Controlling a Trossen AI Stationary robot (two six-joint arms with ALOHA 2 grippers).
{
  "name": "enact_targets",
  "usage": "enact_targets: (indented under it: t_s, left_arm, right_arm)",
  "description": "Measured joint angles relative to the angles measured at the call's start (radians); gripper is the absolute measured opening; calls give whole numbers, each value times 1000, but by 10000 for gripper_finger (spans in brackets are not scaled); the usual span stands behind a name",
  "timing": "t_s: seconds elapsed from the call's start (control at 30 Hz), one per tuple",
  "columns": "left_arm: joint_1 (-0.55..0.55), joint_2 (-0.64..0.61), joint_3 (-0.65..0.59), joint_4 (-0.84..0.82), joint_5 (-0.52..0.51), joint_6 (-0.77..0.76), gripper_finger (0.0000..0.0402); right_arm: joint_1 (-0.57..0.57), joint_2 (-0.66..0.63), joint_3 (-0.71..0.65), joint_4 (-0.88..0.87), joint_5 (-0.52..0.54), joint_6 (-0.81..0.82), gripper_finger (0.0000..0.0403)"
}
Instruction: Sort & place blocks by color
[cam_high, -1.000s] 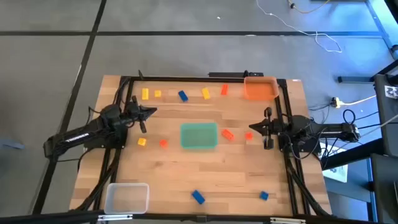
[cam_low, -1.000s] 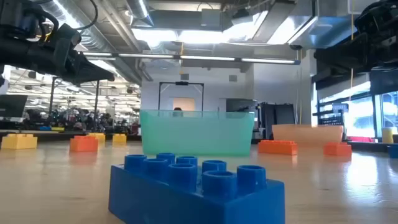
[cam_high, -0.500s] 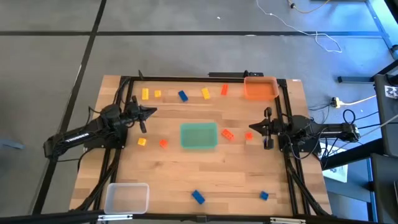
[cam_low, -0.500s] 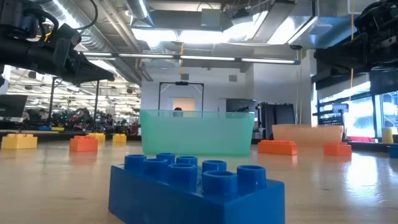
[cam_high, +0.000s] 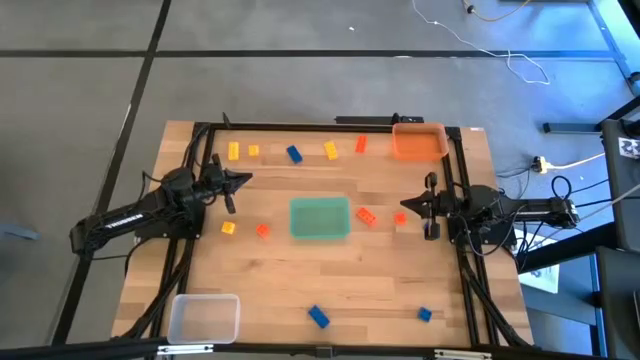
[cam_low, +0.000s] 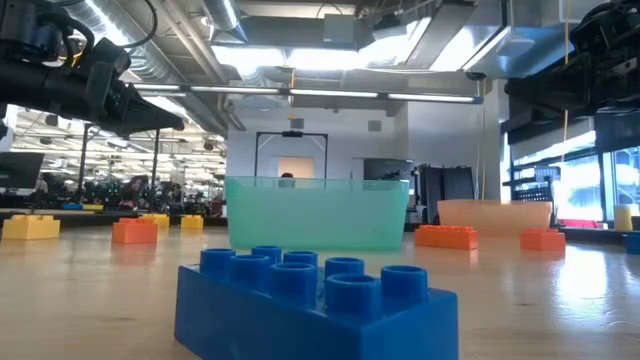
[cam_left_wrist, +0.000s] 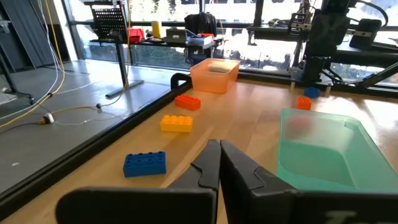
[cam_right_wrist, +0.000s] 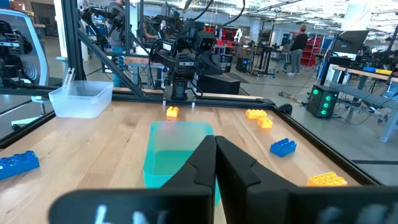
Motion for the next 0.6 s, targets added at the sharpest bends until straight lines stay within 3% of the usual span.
enact_targets:
  t_s: [0.6]
  left_arm:
    - [0,0,0,0,0,0,0]
  right_arm:
    - [0,0,0,13,52,33,12]
